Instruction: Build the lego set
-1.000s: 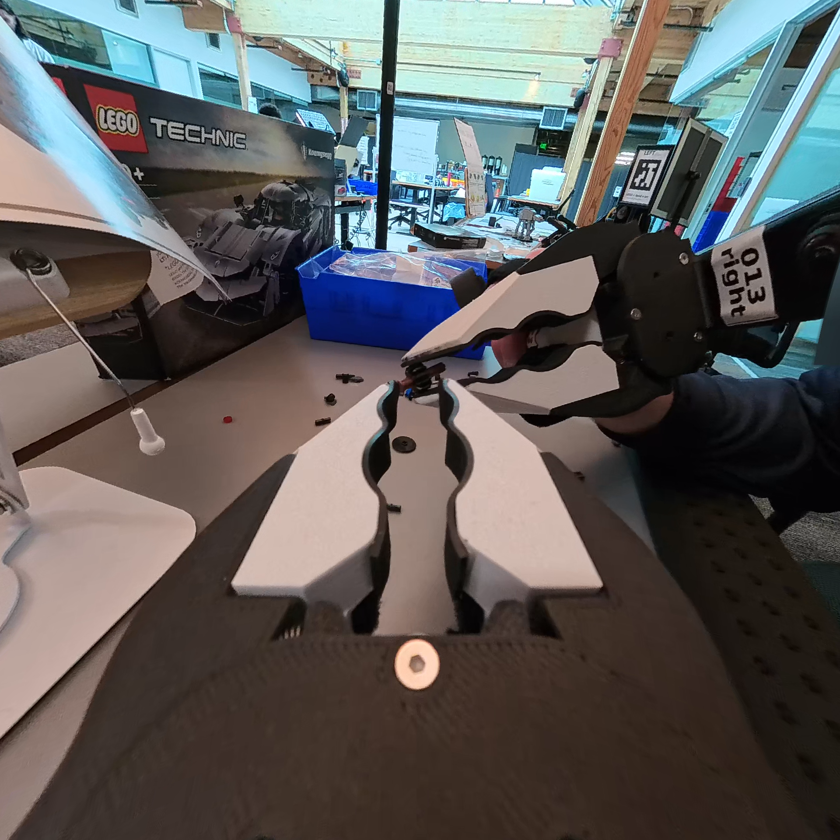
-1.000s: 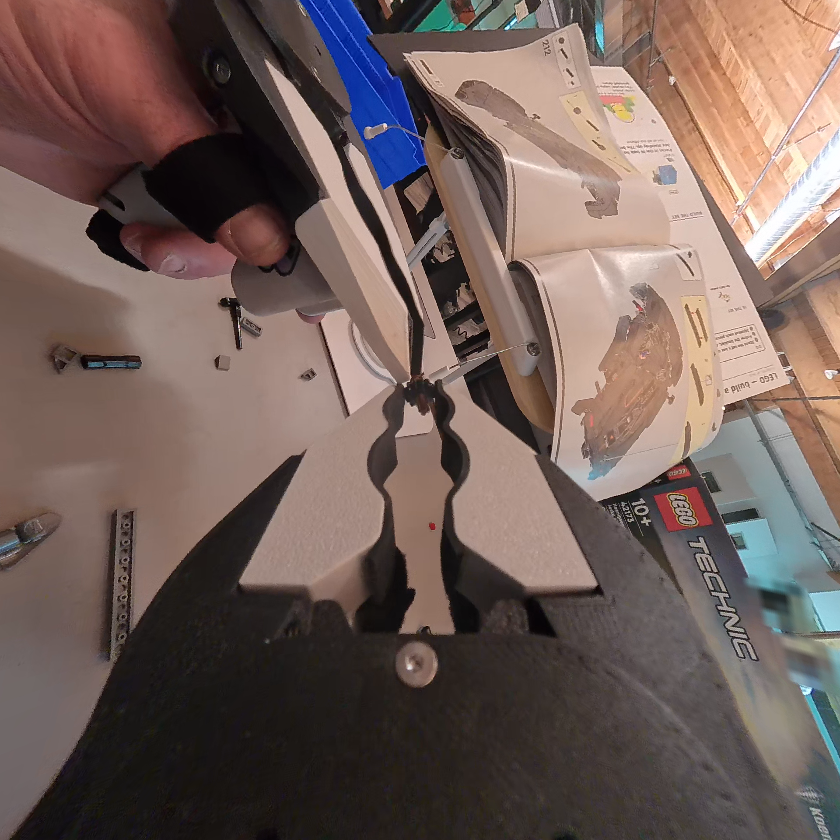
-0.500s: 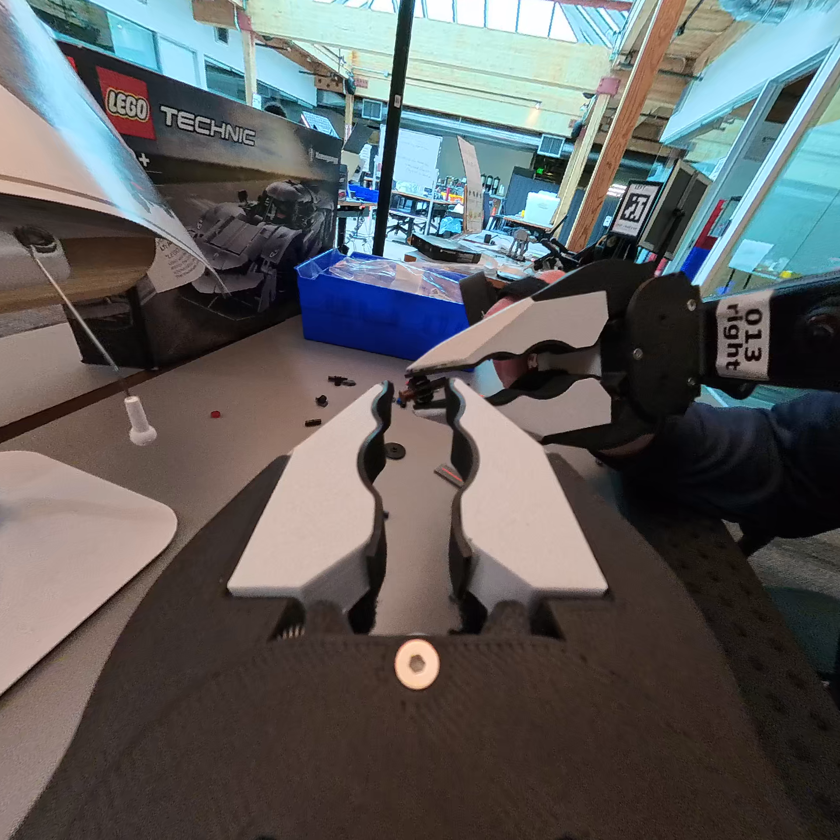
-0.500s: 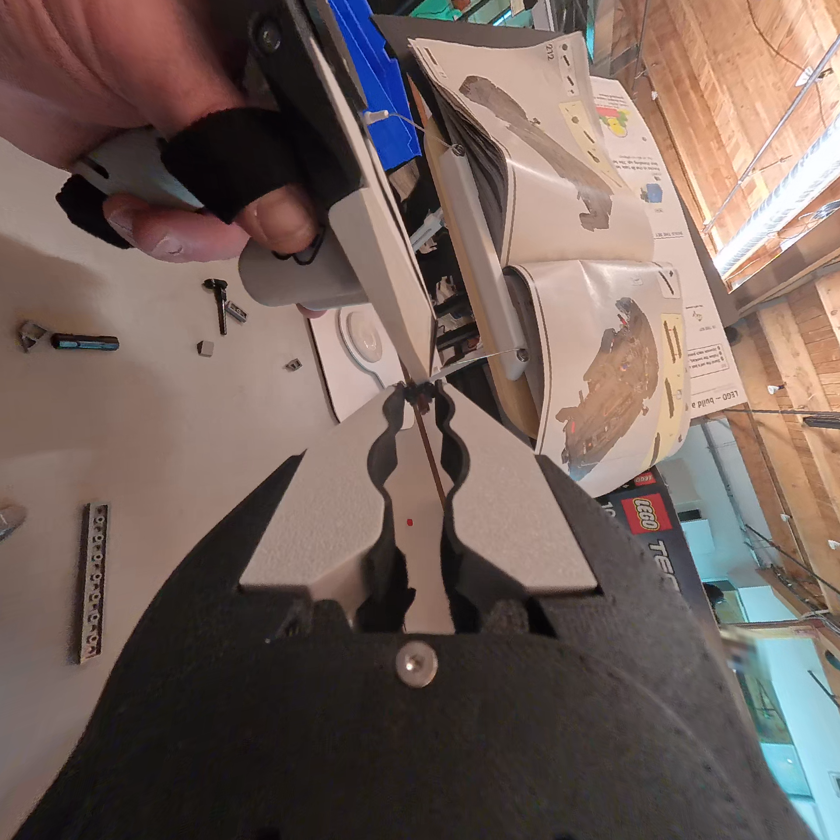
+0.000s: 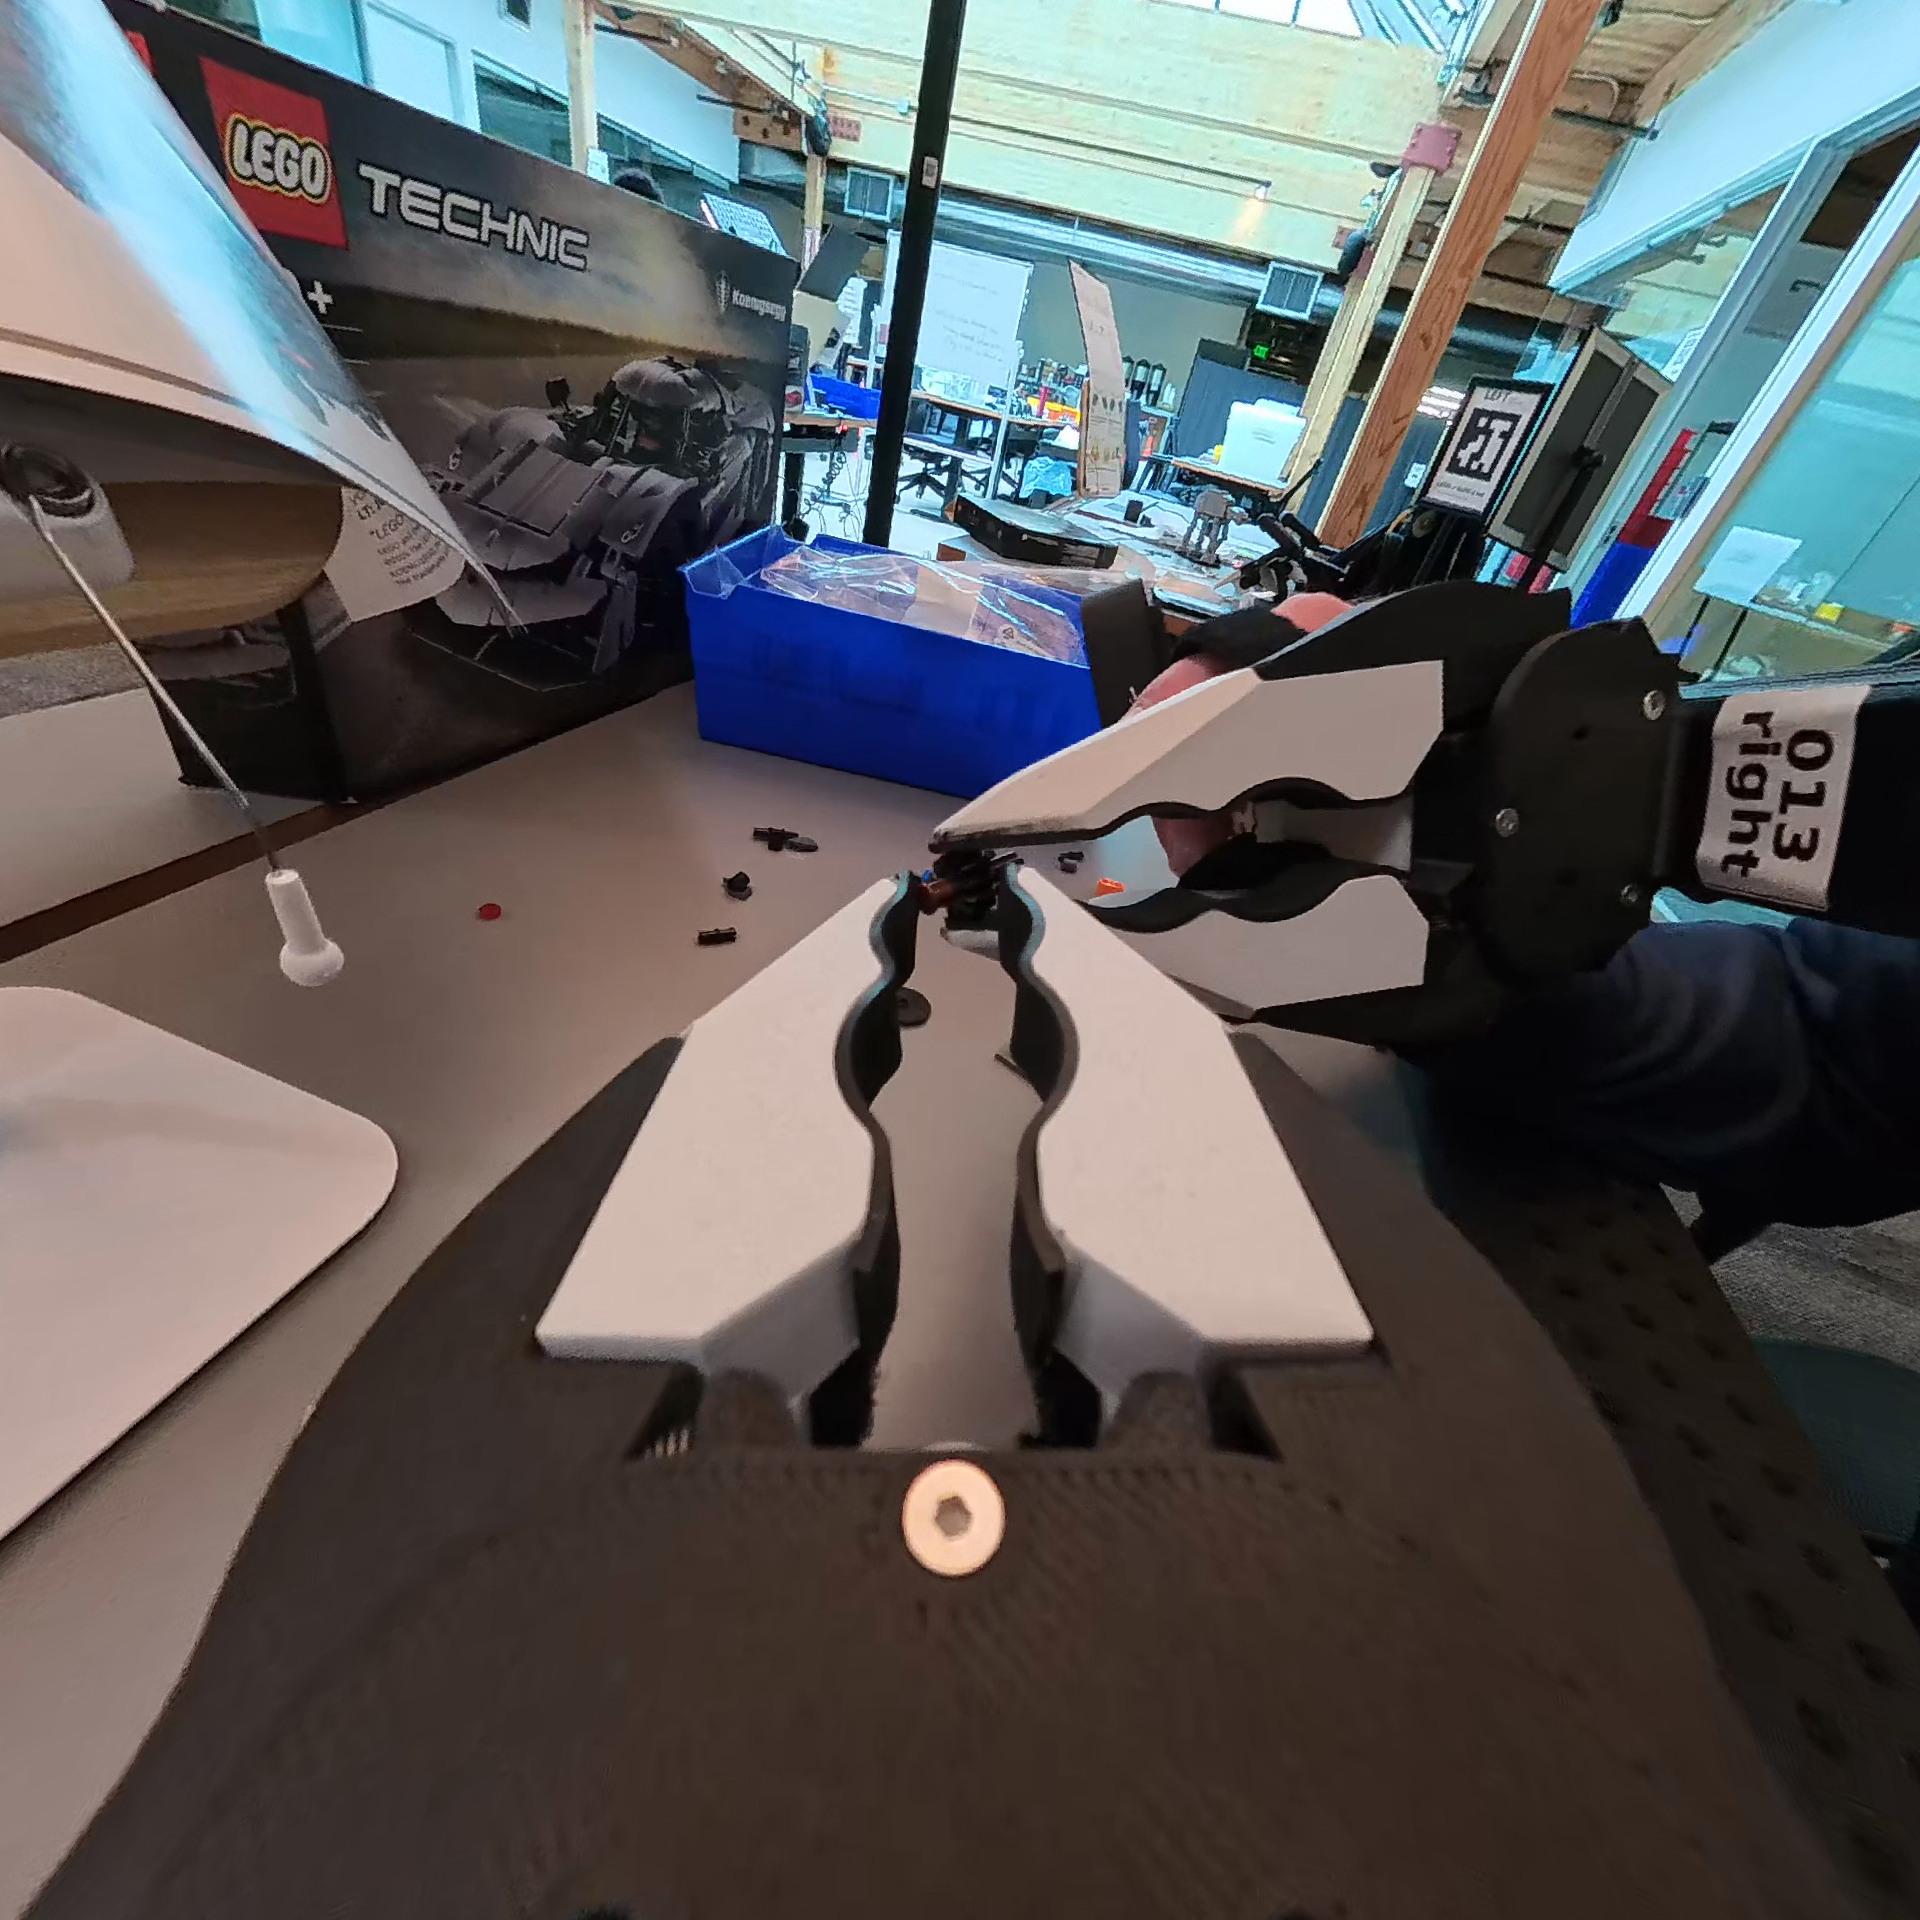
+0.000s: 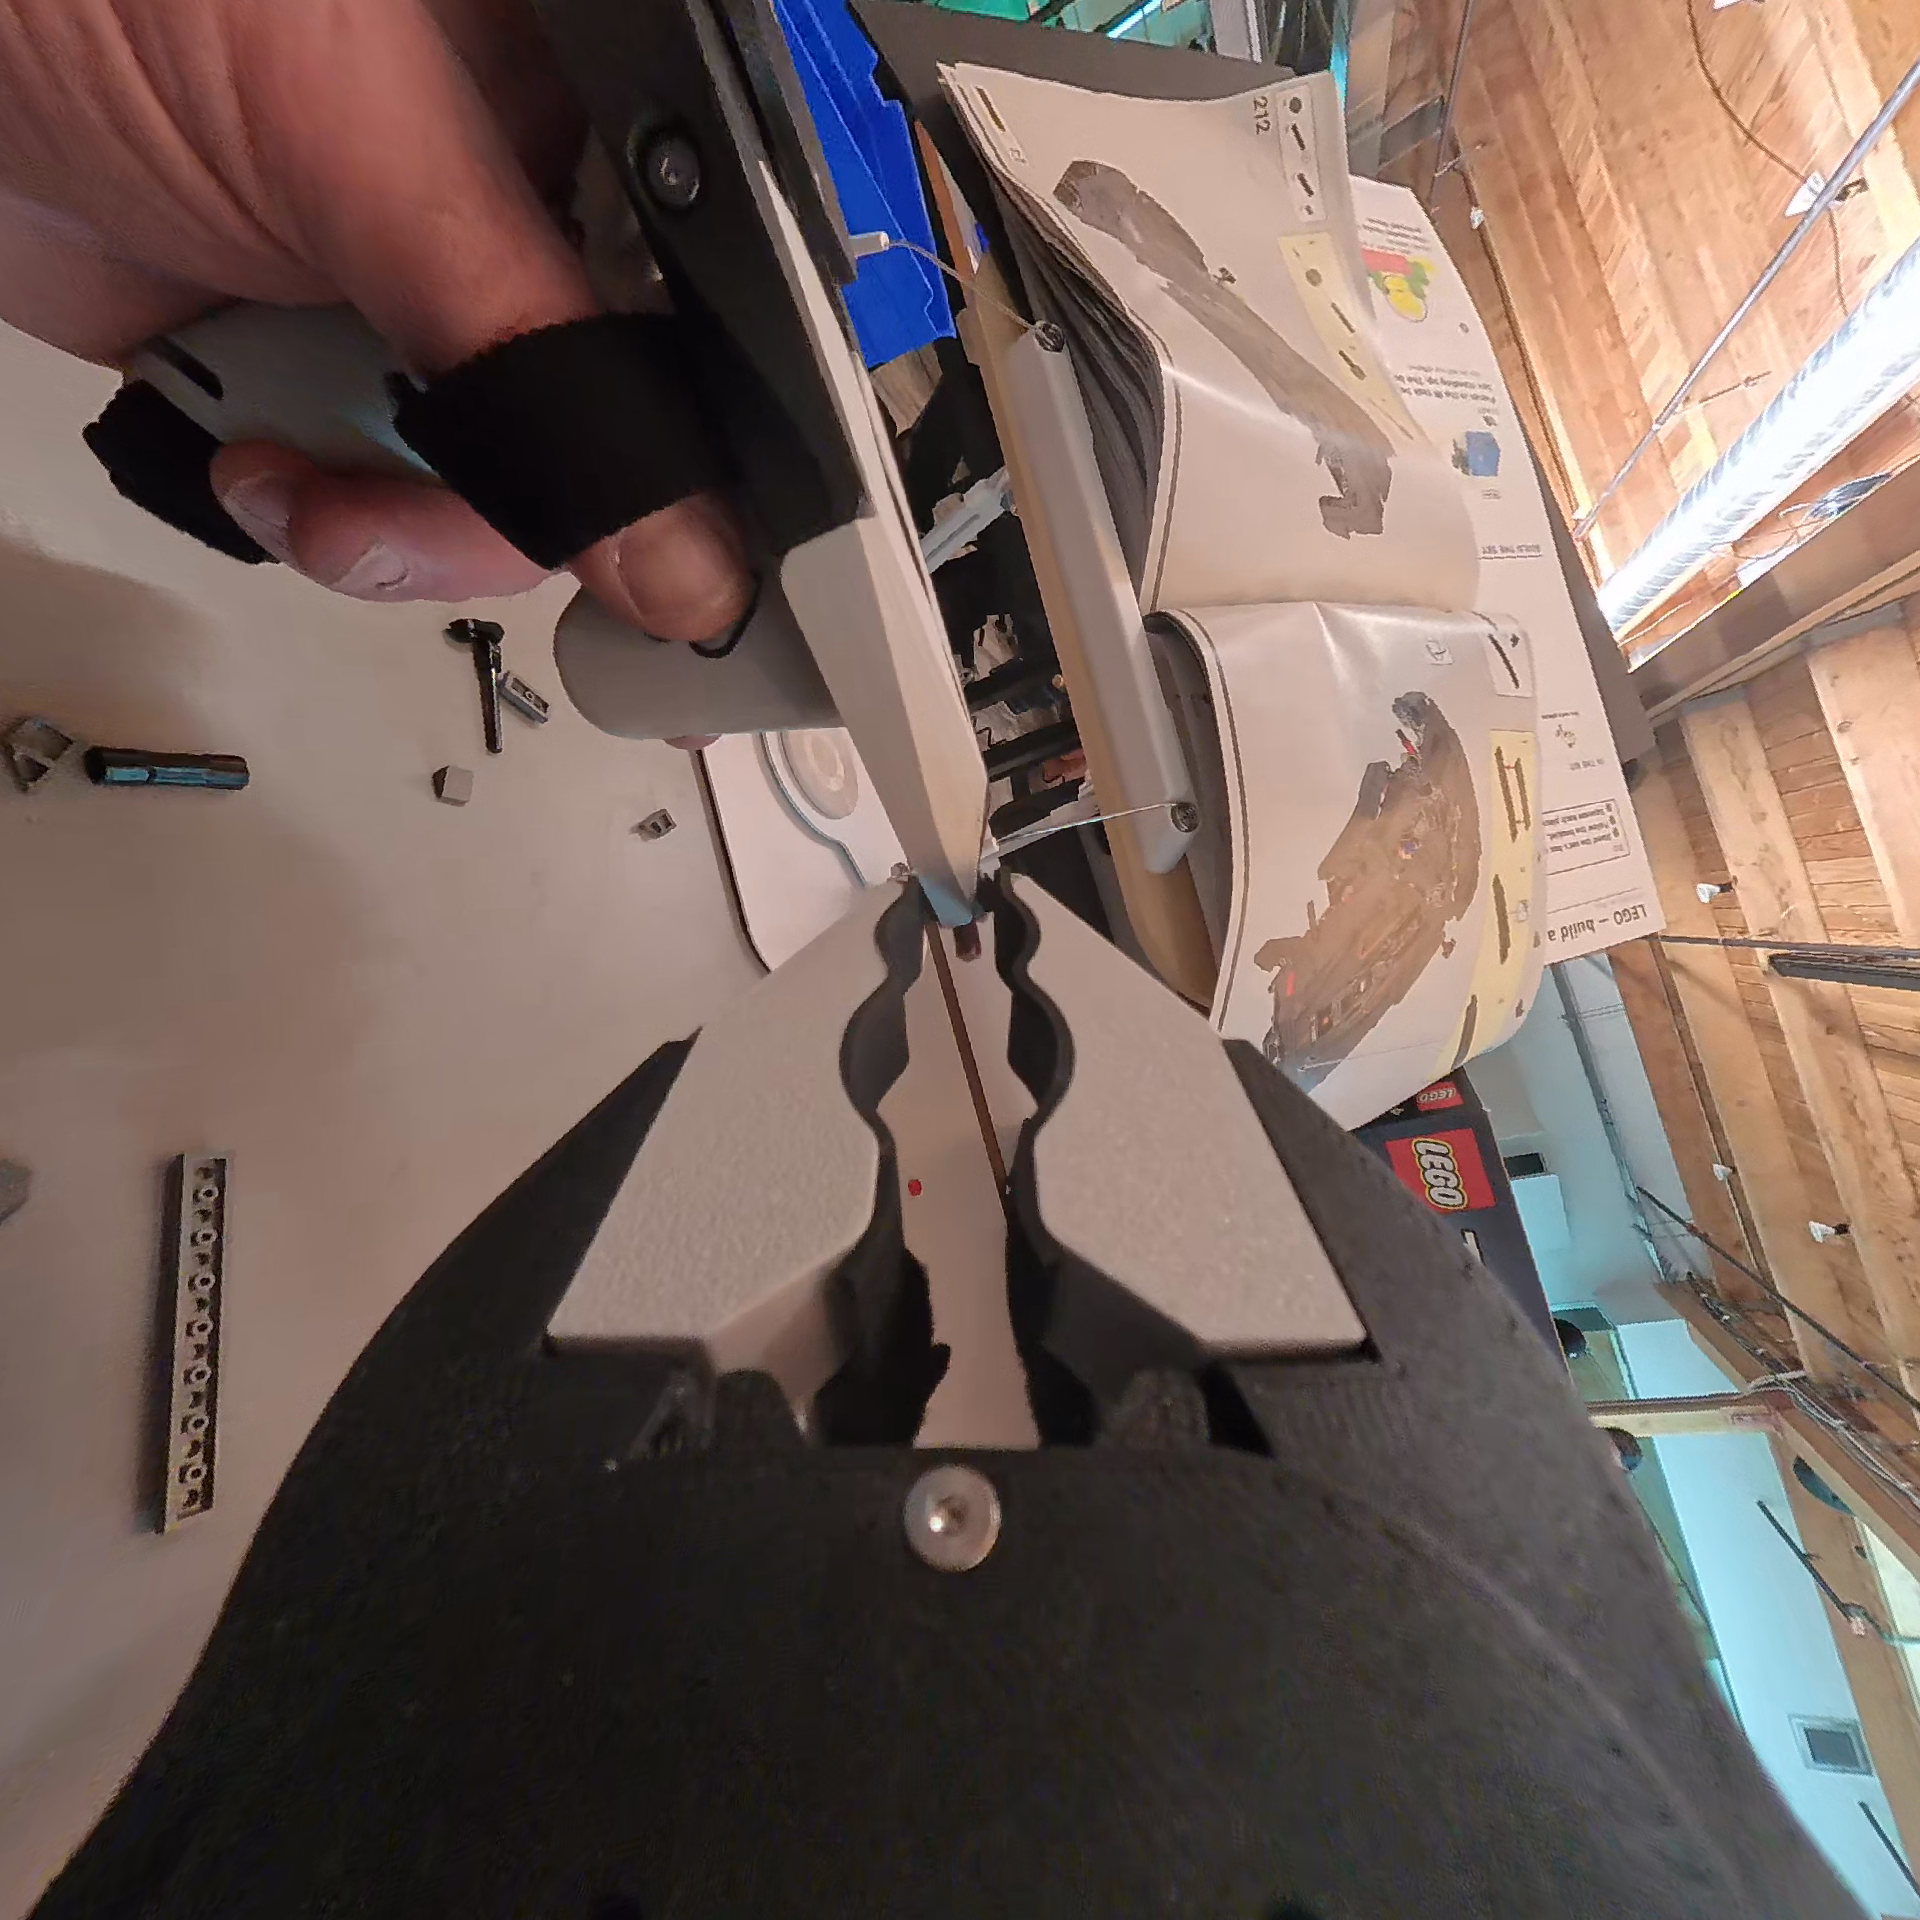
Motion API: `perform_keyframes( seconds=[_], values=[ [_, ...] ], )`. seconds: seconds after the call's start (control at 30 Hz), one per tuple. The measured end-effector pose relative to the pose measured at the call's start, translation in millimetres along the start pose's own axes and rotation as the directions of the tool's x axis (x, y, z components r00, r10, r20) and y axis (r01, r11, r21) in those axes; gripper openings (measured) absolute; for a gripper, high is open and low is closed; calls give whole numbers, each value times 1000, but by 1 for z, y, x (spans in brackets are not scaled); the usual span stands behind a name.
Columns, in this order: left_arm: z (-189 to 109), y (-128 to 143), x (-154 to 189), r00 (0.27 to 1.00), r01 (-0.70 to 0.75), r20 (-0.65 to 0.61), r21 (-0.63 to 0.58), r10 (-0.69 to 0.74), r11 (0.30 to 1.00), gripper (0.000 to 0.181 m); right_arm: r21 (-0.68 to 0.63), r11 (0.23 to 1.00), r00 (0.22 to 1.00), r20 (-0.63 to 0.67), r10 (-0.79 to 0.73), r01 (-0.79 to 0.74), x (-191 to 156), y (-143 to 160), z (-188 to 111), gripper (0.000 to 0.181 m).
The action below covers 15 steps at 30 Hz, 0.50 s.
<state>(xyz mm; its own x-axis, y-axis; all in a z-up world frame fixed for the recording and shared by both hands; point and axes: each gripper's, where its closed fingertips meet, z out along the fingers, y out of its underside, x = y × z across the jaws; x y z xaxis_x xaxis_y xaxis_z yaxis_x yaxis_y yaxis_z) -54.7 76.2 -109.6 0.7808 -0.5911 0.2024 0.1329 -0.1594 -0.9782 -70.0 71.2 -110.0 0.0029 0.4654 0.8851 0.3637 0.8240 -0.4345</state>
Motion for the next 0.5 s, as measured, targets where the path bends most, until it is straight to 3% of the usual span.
perform_keyframes(
  seconds=[0.5],
  values=[
    [0,-1,-9,986,-98,130,-32,101,995,19,-39,999,1000,-6,9,-9,0,5,3,11]
  ],
)
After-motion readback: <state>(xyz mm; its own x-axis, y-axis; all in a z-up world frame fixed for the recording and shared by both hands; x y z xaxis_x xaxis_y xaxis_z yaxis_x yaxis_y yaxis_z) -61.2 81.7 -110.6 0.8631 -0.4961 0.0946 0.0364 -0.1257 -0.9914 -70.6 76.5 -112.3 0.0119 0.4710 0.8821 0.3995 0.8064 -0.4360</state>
